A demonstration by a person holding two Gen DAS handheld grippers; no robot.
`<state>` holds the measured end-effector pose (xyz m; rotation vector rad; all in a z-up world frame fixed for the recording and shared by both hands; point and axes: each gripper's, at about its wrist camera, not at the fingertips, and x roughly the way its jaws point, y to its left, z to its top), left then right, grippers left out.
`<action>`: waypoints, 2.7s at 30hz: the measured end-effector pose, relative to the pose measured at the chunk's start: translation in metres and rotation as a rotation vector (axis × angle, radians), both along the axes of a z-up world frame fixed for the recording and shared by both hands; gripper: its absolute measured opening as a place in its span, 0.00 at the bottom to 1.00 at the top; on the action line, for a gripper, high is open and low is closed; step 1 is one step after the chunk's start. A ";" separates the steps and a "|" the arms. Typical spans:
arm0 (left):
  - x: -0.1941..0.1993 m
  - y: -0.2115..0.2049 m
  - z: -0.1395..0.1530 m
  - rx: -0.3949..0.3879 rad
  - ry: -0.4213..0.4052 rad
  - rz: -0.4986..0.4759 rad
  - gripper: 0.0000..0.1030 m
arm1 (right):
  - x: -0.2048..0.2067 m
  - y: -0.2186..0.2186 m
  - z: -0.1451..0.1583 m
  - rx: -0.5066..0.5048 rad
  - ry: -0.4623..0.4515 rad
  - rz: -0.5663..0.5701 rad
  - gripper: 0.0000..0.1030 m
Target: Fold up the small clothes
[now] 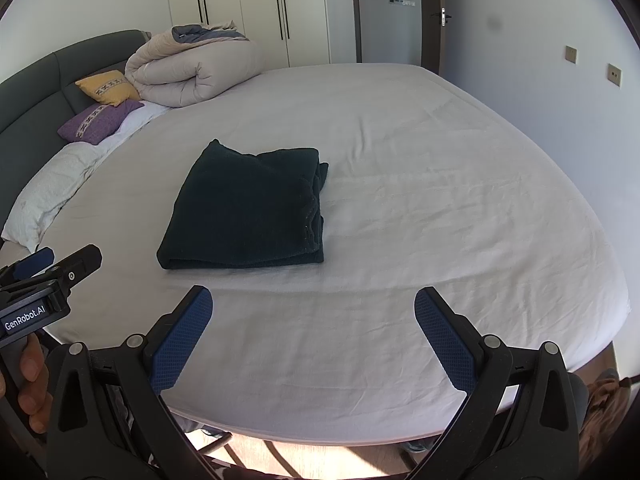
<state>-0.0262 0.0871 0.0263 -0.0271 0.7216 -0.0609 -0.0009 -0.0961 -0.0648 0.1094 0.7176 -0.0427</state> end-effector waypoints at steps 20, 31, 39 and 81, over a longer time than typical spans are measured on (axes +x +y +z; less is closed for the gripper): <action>0.001 0.004 0.000 -0.002 0.006 0.000 1.00 | 0.007 0.000 -0.007 0.007 0.022 0.006 1.00; 0.002 0.005 -0.003 0.003 0.011 0.006 1.00 | 0.006 0.000 -0.007 0.014 0.014 -0.013 1.00; 0.003 0.006 -0.004 0.005 0.016 0.007 1.00 | 0.007 0.000 -0.008 0.019 0.011 -0.022 1.00; 0.009 0.011 -0.016 0.021 0.037 0.014 1.00 | 0.005 -0.002 -0.006 0.022 0.004 -0.034 1.00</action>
